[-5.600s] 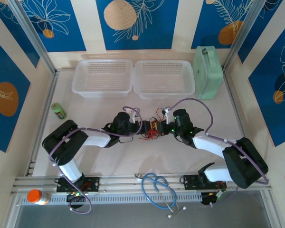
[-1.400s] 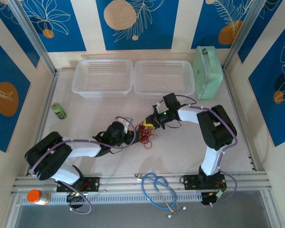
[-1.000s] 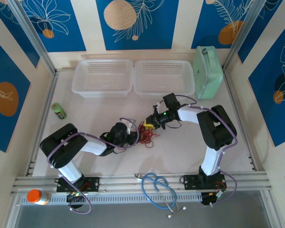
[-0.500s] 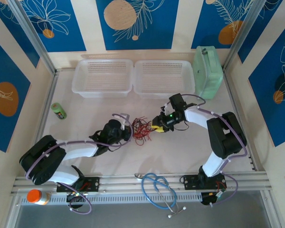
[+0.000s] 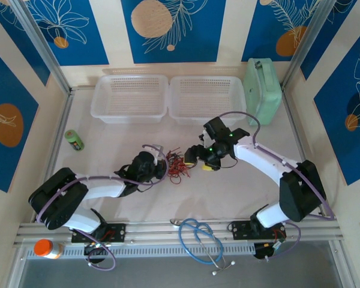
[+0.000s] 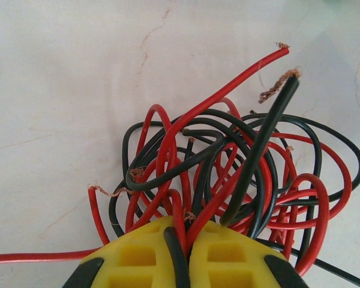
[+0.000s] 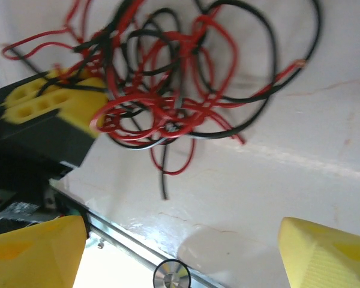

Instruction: Untangle the cables

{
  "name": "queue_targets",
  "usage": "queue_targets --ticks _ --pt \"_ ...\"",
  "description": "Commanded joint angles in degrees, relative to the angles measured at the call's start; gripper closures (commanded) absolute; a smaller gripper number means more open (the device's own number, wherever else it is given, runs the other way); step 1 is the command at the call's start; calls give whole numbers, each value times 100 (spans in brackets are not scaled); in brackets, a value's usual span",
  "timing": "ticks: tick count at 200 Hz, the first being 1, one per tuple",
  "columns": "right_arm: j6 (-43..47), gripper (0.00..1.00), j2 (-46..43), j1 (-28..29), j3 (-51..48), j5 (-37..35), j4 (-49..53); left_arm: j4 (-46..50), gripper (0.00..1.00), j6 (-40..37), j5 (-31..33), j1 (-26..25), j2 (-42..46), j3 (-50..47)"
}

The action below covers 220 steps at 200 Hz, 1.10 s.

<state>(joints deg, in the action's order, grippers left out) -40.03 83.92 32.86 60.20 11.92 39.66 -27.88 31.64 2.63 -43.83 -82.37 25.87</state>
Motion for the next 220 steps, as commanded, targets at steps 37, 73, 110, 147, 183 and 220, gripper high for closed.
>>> queue_targets --ticks 37,73,110,147,183,220 --pt "-706 26 1203 265 673 -586 60 -435 100 187 -175 24 121 -97" --pt "-951 40 1674 110 767 -593 -332 -684 100 457 163 29 355 -345" --pt "-1174 73 1880 -127 615 -384 -971 -1214 100 756 360 26 570 -623" --pt "-1314 100 1778 -345 286 -112 -1332 -1975 100 921 318 26 511 -855" --pt "-1295 87 1205 -377 -115 133 -1303 -2483 100 965 86 29 -46 -751" --pt "-1464 31 520 -242 -416 200 -1180 -3080 100 1123 -234 8 -707 -520"
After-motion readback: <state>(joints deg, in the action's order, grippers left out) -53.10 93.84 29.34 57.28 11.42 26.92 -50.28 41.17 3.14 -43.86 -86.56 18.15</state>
